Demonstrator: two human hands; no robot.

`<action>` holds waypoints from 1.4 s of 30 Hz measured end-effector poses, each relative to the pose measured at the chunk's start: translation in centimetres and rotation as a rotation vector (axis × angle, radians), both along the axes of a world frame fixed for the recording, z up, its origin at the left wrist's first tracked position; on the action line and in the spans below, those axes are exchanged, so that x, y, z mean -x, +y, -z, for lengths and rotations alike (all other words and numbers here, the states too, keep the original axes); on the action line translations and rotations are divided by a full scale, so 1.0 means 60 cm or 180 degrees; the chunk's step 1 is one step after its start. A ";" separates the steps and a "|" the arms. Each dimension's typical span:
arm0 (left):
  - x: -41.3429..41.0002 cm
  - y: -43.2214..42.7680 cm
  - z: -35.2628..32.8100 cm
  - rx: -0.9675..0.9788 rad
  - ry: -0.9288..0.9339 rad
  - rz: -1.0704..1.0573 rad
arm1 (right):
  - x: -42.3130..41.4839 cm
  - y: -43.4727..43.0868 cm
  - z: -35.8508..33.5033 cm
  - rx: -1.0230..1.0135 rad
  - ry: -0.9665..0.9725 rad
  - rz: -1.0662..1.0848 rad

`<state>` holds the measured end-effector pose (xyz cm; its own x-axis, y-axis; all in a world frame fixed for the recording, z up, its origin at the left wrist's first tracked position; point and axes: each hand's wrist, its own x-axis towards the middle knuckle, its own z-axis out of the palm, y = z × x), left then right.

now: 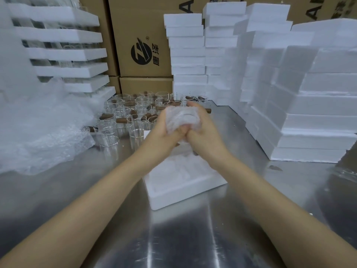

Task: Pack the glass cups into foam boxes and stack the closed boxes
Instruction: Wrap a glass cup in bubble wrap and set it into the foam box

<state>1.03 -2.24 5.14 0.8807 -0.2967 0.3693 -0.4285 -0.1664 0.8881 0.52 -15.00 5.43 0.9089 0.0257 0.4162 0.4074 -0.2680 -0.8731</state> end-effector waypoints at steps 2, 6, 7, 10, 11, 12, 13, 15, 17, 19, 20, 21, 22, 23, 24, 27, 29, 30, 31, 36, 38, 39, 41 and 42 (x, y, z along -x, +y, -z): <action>-0.010 -0.001 -0.004 0.0049 -0.0117 -0.0597 | 0.008 0.012 0.000 0.0344 -0.0112 -0.0110; -0.013 0.013 -0.004 0.0059 -0.0449 -0.1300 | 0.013 0.021 0.003 0.0614 -0.0228 -0.0055; -0.009 0.014 -0.002 0.0141 -0.0536 -0.1213 | 0.010 0.018 0.003 0.0612 -0.0329 0.0104; 0.000 0.007 0.006 0.0030 -0.0741 -0.0978 | 0.002 0.005 0.002 0.0706 -0.0598 0.0509; 0.003 0.003 0.008 -0.0101 -0.0784 -0.0955 | -0.002 0.002 0.003 0.0731 -0.0645 0.0604; 0.005 -0.001 0.009 -0.0219 -0.0802 -0.0935 | -0.004 -0.002 0.004 0.0719 -0.0656 0.0704; 0.007 -0.003 0.010 -0.0292 -0.0778 -0.0886 | -0.007 -0.007 0.005 0.0641 -0.0635 0.0795; 0.012 -0.009 0.014 -0.0291 -0.0605 -0.0756 | -0.012 -0.013 0.004 0.0295 -0.0498 0.0866; 0.014 -0.013 0.015 -0.0324 -0.0506 -0.0772 | -0.012 -0.011 0.005 0.0097 -0.0445 0.0824; 0.010 -0.012 0.013 -0.0389 -0.0607 -0.0952 | -0.004 0.000 0.006 0.0310 -0.0581 0.0756; 0.007 -0.008 0.011 -0.0309 -0.0596 -0.1051 | 0.001 0.008 0.006 0.0442 -0.0683 0.0700; 0.003 -0.003 0.010 -0.0193 -0.0522 -0.1150 | 0.007 0.013 0.005 0.0555 -0.0807 0.0658; -0.001 0.002 0.009 -0.0088 -0.0425 -0.1246 | 0.011 0.017 0.003 0.0607 -0.0920 0.0604; -0.005 0.007 0.009 -0.0013 -0.0339 -0.1336 | 0.014 0.017 0.001 0.0674 -0.0991 0.0588; -0.009 0.011 0.008 0.0030 -0.0292 -0.1416 | 0.017 0.018 0.000 0.0758 -0.0982 0.0612; -0.017 0.015 0.010 -0.0062 -0.0281 -0.1513 | 0.009 0.013 0.006 0.1135 -0.1005 0.0821; -0.015 0.012 0.014 -0.0329 -0.0315 -0.1488 | 0.007 0.010 0.007 0.1385 -0.0982 0.1040; -0.012 0.009 0.016 -0.0490 -0.0375 -0.1488 | 0.005 0.007 0.005 0.1391 -0.0937 0.1089; -0.008 0.006 0.017 -0.0625 -0.0442 -0.1474 | 0.000 0.001 0.005 0.1329 -0.0873 0.1102; 0.012 -0.008 0.016 -0.0785 -0.0759 -0.1207 | -0.014 -0.020 0.008 0.0789 -0.0674 0.1202; 0.016 -0.010 0.014 -0.0663 -0.0840 -0.1081 | -0.015 -0.021 0.010 0.0574 -0.0541 0.1140; 0.017 -0.011 0.013 -0.0604 -0.0812 -0.1038 | -0.016 -0.022 0.011 0.0537 -0.0517 0.1103; 0.017 -0.013 0.012 -0.0431 -0.0581 -0.0958 | -0.016 -0.021 0.009 0.0584 -0.0560 0.0998; 0.015 -0.013 0.012 -0.0281 -0.0393 -0.0918 | -0.016 -0.020 0.009 0.0661 -0.0623 0.0945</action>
